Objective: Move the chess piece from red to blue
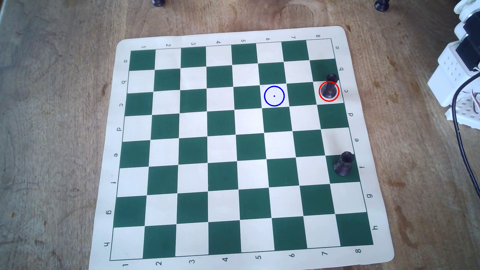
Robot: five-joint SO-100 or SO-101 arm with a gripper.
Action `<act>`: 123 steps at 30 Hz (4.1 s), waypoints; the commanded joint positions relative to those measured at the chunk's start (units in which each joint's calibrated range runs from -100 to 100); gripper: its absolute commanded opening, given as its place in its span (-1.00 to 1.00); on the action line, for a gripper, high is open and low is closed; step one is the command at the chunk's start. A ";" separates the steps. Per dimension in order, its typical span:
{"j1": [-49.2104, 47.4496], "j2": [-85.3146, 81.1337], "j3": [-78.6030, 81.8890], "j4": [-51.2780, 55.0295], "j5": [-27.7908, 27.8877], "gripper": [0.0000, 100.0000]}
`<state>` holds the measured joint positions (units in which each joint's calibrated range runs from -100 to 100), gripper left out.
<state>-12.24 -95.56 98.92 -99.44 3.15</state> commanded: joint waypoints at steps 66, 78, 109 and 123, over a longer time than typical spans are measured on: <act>14.16 -0.20 -5.90 93.46 0.54 -0.26; 15.25 -0.20 -28.47 136.71 -2.54 -0.19; 18.23 35.88 -41.16 167.83 -6.45 -0.47; 15.18 48.95 -35.63 166.44 -6.20 -0.56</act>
<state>3.10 -50.65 63.85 68.53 -2.91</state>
